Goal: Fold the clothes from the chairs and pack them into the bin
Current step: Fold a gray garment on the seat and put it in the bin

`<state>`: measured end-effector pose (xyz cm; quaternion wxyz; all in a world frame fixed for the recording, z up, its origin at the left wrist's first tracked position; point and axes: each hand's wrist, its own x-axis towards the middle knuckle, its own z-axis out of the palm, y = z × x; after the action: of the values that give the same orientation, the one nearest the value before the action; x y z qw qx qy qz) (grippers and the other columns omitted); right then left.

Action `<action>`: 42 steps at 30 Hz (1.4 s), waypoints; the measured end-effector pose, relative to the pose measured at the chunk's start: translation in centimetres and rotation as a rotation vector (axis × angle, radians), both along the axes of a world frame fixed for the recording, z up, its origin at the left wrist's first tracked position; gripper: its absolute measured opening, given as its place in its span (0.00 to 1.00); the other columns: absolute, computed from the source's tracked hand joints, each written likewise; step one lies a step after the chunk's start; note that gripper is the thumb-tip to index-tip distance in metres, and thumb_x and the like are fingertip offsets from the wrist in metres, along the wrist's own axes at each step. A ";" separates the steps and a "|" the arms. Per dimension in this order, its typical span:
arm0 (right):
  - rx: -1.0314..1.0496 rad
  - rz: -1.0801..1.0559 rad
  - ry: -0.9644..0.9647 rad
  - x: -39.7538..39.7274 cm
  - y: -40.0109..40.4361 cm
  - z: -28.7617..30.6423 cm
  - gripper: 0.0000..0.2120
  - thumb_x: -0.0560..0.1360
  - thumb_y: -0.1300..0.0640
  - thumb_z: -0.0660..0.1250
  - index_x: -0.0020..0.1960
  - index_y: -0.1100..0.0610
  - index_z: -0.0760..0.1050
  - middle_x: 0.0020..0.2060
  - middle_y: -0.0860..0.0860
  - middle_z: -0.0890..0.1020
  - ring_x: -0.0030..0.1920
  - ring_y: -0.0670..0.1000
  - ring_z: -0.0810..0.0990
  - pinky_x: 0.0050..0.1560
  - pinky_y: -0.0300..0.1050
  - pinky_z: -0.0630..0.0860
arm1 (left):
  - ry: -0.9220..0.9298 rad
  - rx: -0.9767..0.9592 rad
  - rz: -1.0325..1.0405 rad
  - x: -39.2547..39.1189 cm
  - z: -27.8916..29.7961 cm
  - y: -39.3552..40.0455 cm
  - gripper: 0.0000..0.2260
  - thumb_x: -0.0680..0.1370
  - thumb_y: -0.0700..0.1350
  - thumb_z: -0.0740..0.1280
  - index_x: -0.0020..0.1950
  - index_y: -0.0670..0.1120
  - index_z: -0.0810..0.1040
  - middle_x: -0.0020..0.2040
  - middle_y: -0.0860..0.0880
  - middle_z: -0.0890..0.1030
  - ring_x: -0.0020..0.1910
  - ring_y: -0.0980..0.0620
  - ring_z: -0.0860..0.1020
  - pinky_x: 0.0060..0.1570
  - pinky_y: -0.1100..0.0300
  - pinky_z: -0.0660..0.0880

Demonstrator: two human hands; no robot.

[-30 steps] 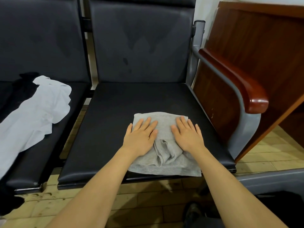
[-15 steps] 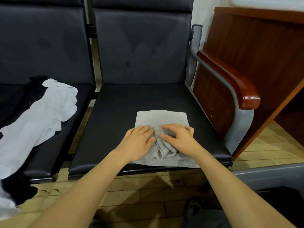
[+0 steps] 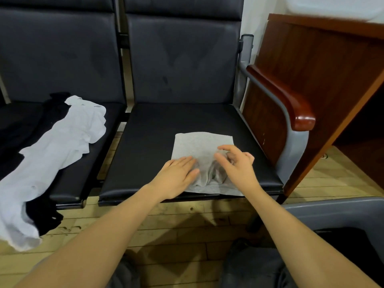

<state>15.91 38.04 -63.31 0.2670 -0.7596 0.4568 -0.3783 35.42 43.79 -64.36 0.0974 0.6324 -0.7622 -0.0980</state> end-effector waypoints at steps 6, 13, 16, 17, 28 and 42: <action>-0.168 -0.150 -0.013 -2.5 0.8 1.3 0.22 0.77 0.38 0.54 0.37 0.49 0.77 0.25 0.52 0.75 0.32 0.48 0.75 0.56 0.44 0.63 | 0.128 -0.205 0.032 -1.6 0.9 0.3 0.19 0.82 0.54 0.54 0.71 0.50 0.69 0.60 0.52 0.78 0.57 0.52 0.76 0.54 0.58 0.72; -0.093 0.099 0.493 -0.5 -0.1 -0.4 0.22 0.81 0.46 0.57 0.72 0.53 0.67 0.71 0.50 0.69 0.70 0.50 0.67 0.69 0.46 0.60 | -0.186 0.117 0.046 -1.7 -0.7 -0.4 0.29 0.80 0.62 0.46 0.78 0.53 0.42 0.78 0.50 0.43 0.77 0.49 0.42 0.74 0.50 0.43; 0.052 0.268 0.817 -2.4 0.1 -2.1 0.31 0.79 0.36 0.48 0.78 0.45 0.46 0.77 0.44 0.47 0.77 0.46 0.44 0.76 0.47 0.43 | -0.228 0.191 0.033 -0.9 -0.7 -0.2 0.30 0.79 0.64 0.44 0.77 0.55 0.37 0.77 0.50 0.38 0.76 0.49 0.38 0.73 0.50 0.39; 0.064 0.276 0.857 -3.1 0.0 -2.4 0.32 0.78 0.34 0.46 0.77 0.44 0.43 0.77 0.43 0.43 0.76 0.45 0.40 0.75 0.47 0.39 | -0.235 0.194 0.030 -0.7 -0.7 -0.3 0.30 0.79 0.65 0.43 0.76 0.55 0.37 0.77 0.50 0.38 0.76 0.49 0.38 0.73 0.51 0.39; -0.007 0.188 0.704 -2.8 0.7 0.9 0.22 0.80 0.39 0.47 0.50 0.46 0.78 0.46 0.42 0.79 0.51 0.44 0.73 0.61 0.48 0.56 | -0.104 0.016 0.046 0.4 1.4 1.3 0.24 0.80 0.62 0.49 0.74 0.55 0.61 0.69 0.54 0.70 0.66 0.52 0.69 0.61 0.56 0.68; 0.287 -0.188 0.462 0.2 -5.1 -0.8 0.26 0.80 0.53 0.60 0.75 0.43 0.56 0.65 0.52 0.70 0.66 0.54 0.66 0.66 0.52 0.56 | 0.159 -0.129 0.498 0.1 -1.6 -3.8 0.19 0.82 0.48 0.55 0.73 0.57 0.60 0.52 0.47 0.67 0.50 0.48 0.66 0.54 0.54 0.62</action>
<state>16.12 32.95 -64.09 0.2244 -0.7344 0.6228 -0.1499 35.56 40.00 -65.94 0.2181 0.7833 -0.5777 -0.0719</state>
